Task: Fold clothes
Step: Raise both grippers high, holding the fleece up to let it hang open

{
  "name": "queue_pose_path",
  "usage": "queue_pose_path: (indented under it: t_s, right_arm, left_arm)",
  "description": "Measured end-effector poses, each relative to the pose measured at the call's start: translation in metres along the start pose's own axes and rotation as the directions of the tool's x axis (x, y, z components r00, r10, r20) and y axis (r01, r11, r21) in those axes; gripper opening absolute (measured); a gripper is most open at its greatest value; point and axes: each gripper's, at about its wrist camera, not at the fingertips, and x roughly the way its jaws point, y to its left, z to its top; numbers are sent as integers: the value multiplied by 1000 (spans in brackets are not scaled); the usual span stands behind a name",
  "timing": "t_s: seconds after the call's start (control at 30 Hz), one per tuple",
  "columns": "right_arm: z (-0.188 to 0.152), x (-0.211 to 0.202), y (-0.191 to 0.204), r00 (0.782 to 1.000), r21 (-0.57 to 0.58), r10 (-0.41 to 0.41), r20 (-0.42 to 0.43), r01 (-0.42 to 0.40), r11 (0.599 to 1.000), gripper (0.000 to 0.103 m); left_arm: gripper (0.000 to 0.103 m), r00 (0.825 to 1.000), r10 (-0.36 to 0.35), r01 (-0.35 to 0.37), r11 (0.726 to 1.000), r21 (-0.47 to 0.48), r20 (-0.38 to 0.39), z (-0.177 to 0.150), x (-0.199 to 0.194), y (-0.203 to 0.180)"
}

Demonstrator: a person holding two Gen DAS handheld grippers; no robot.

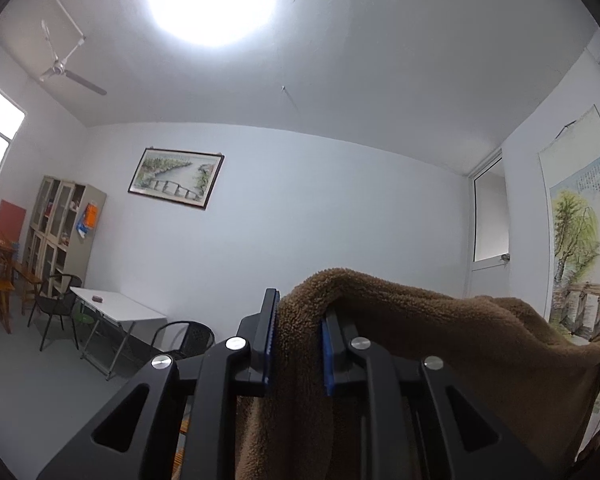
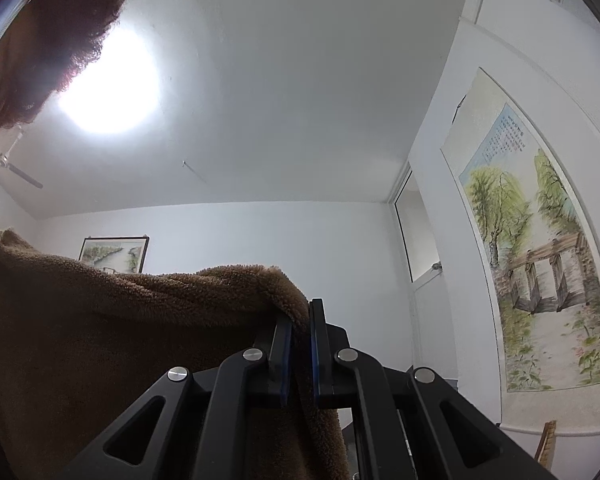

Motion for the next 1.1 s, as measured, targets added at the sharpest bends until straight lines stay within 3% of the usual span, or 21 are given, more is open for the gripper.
queue_pose_path:
  t_s: [0.2,0.47,0.6,0.87,1.1]
  right_arm:
    - [1,8,10,999,-6,-33,13,33,999,6]
    - [3,3,14,999,-16,-45,5,45,999,6]
    - [12,-8,10,999,-10,-47,27,47,999,6]
    - [38,-34,-6,993,12,-28,113,27,1000,6]
    - [44,-45,-13,990,10,-29,137,28,1000,6]
  left_arm:
    - [22,999,-40,40,999,-6,20,1,21,1]
    - [19,997,-64,63,998,-18,-45,-15,37,1]
    - [19,997,-74,74,997,-12,-25,-12,17,-12]
    - [19,989,-90,86,996,38,114,17,-37,-46]
    - [19,992,-79,74,996,55,94,25,-50,-47]
